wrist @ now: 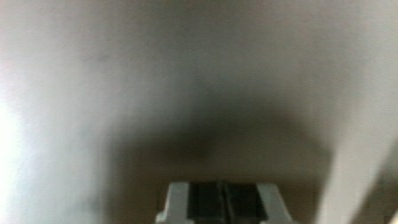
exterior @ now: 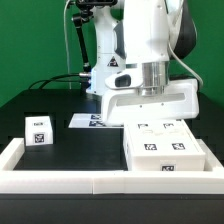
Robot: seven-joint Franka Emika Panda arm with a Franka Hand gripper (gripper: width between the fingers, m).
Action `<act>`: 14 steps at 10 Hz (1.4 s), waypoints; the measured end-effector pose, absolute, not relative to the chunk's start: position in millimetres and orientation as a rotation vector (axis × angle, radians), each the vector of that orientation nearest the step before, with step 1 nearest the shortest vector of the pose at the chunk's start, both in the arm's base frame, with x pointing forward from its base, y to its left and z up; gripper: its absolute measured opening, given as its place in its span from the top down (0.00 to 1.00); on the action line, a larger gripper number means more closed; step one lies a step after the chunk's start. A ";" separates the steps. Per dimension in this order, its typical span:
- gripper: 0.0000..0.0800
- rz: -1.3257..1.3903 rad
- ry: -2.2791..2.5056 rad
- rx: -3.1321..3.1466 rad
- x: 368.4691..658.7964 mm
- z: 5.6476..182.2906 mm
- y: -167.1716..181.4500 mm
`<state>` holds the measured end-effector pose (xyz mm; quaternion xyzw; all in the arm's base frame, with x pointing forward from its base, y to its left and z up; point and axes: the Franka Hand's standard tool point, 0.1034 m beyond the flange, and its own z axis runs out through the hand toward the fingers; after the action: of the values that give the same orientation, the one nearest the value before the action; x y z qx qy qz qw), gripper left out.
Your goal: Assemble cabinet
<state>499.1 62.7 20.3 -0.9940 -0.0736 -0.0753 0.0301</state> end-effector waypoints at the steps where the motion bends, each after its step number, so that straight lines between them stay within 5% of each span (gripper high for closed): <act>1: 1.00 -0.241 -0.241 -3.066 501.0 37.6 63.7; 6: 1.00 -0.203 -0.280 -3.079 521.5 117.7 68.2; 14: 1.00 -0.159 -0.297 -3.081 538.3 139.5 71.4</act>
Offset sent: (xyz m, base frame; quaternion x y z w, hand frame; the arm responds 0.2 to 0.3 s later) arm 0.0081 0.0115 0.0901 0.0021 -0.0375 0.0043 0.9993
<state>538.3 71.4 139.5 -0.9938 -0.0959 -0.0512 0.0213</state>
